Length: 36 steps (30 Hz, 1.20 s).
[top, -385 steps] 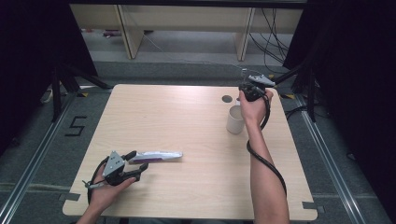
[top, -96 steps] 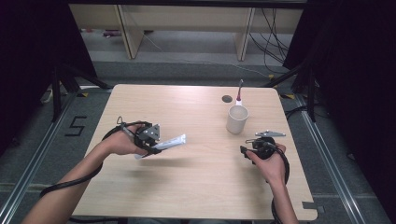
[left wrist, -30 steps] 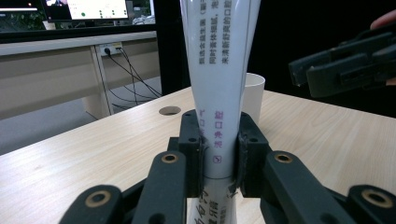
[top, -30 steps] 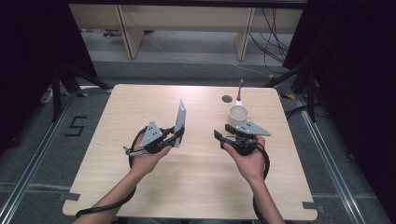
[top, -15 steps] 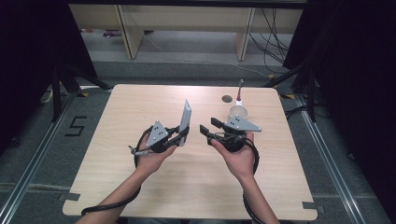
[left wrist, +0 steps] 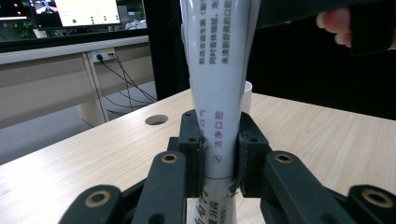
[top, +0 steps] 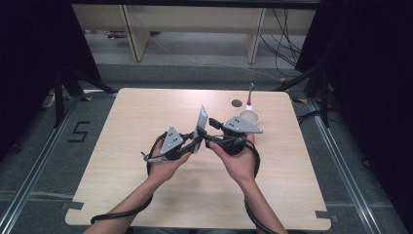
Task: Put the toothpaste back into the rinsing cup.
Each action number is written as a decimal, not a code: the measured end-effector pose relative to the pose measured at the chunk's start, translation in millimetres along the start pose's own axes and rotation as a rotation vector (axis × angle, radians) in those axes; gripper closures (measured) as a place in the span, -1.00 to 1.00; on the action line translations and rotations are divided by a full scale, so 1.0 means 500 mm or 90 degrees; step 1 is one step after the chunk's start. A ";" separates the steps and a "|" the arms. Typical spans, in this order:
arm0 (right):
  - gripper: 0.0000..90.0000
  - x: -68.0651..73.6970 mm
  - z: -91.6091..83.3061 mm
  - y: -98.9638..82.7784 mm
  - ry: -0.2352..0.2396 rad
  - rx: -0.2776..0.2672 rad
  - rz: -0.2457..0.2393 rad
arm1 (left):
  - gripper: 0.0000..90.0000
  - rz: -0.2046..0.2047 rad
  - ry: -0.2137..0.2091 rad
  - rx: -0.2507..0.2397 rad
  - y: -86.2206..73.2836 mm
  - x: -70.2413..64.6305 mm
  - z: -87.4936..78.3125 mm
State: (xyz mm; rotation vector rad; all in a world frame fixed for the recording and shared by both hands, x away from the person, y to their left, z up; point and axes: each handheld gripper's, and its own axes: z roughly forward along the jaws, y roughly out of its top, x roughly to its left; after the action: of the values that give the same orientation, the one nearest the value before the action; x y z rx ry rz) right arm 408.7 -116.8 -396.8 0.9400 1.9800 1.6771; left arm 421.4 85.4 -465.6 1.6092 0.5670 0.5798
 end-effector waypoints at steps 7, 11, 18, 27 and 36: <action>0.02 0.001 0.013 0.001 -0.021 0.000 -0.002 | 0.68 0.002 -0.002 0.002 -0.001 -0.010 0.009; 0.04 -0.002 0.018 -0.002 -0.028 -0.003 -0.011 | 0.68 0.001 -0.003 0.001 0.001 -0.016 0.012; 0.11 -0.001 0.021 -0.003 -0.032 -0.005 -0.009 | 0.68 0.003 -0.001 0.002 0.004 -0.024 0.017; 0.33 -0.002 0.017 -0.003 -0.050 -0.001 -0.005 | 0.68 0.014 0.004 0.008 0.005 -0.028 0.018; 0.51 0.000 0.015 -0.001 -0.061 -0.002 -0.018 | 0.65 0.027 0.008 0.020 0.010 -0.033 0.020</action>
State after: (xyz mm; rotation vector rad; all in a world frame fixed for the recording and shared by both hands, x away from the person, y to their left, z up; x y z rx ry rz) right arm 413.4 -111.5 -398.9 0.9681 1.9194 1.5897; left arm 415.9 66.6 -462.3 1.6512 0.5556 0.6153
